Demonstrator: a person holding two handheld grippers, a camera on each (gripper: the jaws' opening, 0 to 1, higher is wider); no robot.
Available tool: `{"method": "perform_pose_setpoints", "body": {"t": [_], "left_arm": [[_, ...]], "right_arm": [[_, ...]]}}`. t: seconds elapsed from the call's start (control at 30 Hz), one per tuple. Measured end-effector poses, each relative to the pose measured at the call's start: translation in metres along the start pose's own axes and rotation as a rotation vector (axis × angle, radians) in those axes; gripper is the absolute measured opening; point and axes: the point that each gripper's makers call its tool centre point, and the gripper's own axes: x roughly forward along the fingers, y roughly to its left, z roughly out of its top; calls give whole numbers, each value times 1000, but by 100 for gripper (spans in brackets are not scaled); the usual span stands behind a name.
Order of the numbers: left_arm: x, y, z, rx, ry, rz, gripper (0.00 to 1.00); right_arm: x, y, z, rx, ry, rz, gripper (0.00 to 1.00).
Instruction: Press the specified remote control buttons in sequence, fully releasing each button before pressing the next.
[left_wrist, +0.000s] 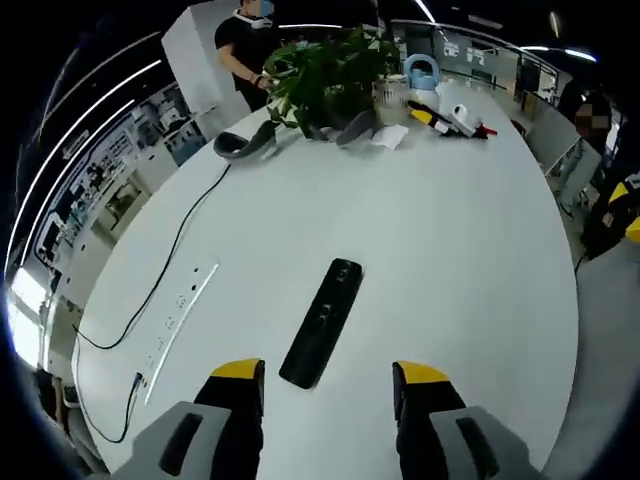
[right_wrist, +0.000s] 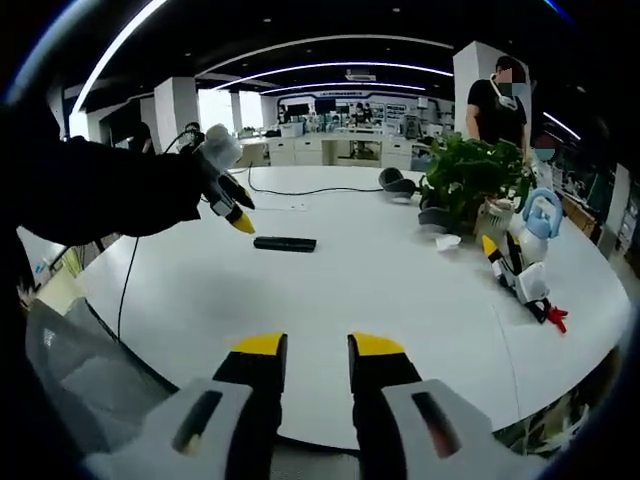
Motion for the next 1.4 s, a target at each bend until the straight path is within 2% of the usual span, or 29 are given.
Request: {"method": "perform_pose_setpoints", "body": {"t": [0.33, 0.4, 0.43, 0.53, 0.73, 0.83, 0.9, 0.93, 1.1, 1.4], "left_arm": [[35, 10, 3, 62, 65, -88, 42], [41, 6, 0, 56, 101, -133, 43], [45, 9, -2, 68, 124, -124, 43], [51, 12, -5, 113, 138, -127, 42], [60, 11, -18, 169, 204, -173, 42], [62, 9, -20, 168, 215, -187, 42], [65, 9, -22, 188, 222, -187, 41], [66, 9, -25, 222, 235, -189, 40], [68, 7, -28, 202, 242, -208, 36], [68, 16, -40, 215, 271, -189, 32]], "right_arm": [[1, -1, -4, -9, 22, -9, 24], [2, -2, -5, -12, 28, -11, 24], [2, -2, -6, -12, 29, -12, 24], [2, -3, -7, -12, 35, -14, 24], [3, -4, -8, -14, 42, -22, 24], [3, -4, -8, -16, 44, -24, 24], [3, -3, -9, -20, 52, -23, 24], [3, -3, -10, -20, 54, -22, 24], [3, -1, -9, -15, 54, -15, 23], [2, 0, -9, -18, 57, -13, 22]]}}
